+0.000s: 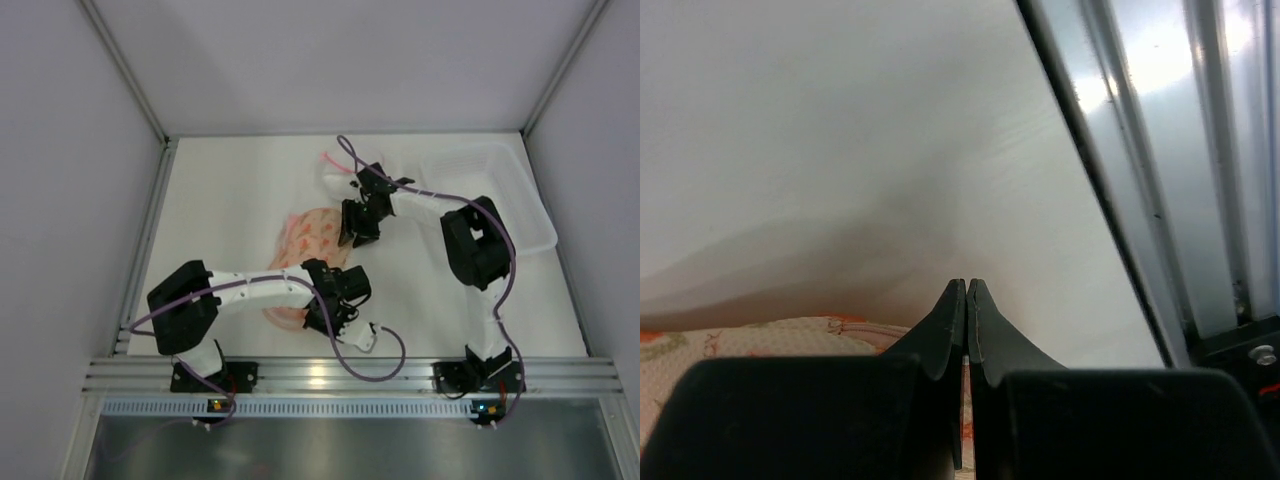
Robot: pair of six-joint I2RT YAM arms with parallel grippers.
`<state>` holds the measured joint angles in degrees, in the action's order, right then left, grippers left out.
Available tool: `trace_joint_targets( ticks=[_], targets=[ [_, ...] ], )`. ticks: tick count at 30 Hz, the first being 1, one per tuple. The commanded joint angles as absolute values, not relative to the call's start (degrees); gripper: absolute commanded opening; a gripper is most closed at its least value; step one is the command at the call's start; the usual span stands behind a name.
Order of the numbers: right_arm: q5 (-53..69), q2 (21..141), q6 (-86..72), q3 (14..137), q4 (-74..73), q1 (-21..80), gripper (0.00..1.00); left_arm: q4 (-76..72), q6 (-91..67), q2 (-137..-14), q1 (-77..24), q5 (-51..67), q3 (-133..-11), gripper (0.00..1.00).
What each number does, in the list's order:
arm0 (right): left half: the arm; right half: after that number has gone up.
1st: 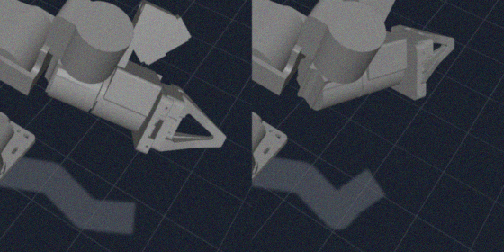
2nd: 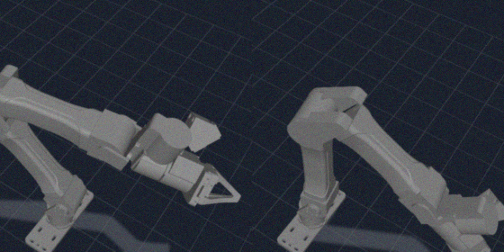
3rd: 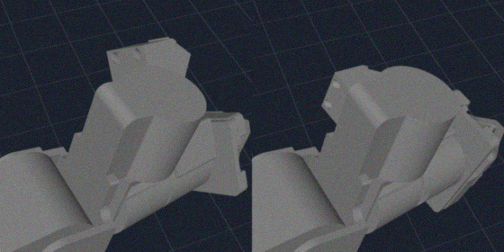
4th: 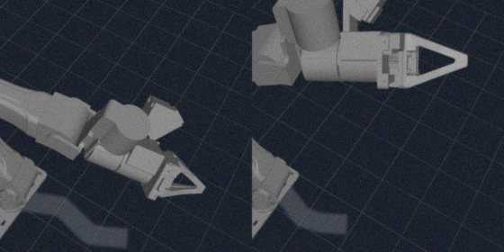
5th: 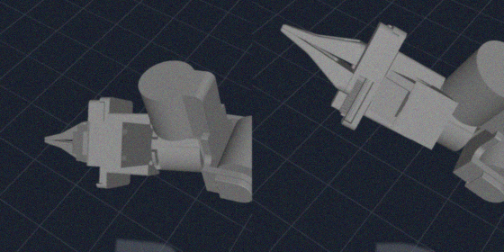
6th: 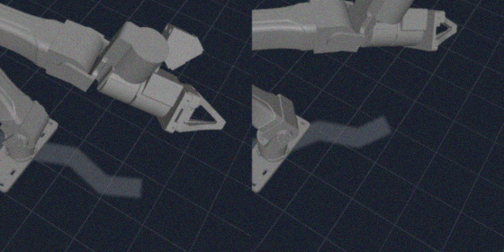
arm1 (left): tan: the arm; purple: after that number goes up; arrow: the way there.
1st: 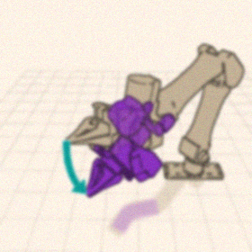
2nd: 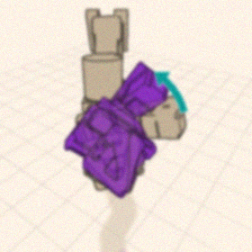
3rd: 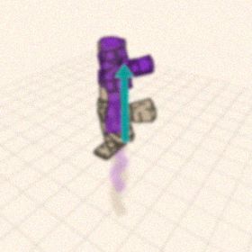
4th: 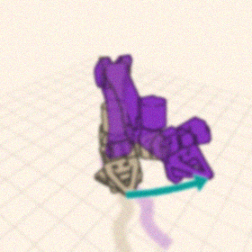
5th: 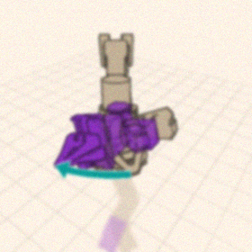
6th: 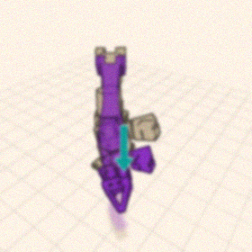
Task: Place the bra in the laundry bag and zip it closed
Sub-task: Zip the zipper on the laundry bag.
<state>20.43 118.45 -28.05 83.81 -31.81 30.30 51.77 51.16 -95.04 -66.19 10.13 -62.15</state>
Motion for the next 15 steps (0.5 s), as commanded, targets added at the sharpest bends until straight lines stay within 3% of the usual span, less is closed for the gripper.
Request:
trace_joint_targets(
  ticks=[1, 6, 12, 15],
  targets=[
    [16.1, 121.4, -23.4, 86.4, -31.8, 29.4, 0.52, 57.7, 49.5, -94.0, -68.0, 15.6, -62.6, 0.0],
    [21.0, 112.4, -23.8, 85.8, -33.4, 29.0, 0.78, 52.7, 43.0, -98.2, -65.0, 13.5, -69.1, 0.0],
    [27.0, 101.9, -24.2, 73.1, -35.8, 27.6, 0.76, 45.2, 41.0, -99.8, -59.1, 9.3, -70.8, 0.0],
    [31.8, 100.5, -29.2, 65.8, -27.6, 27.6, 0.75, 42.5, 41.6, -99.2, -57.3, 9.1, -71.5, 0.0]
  ],
)
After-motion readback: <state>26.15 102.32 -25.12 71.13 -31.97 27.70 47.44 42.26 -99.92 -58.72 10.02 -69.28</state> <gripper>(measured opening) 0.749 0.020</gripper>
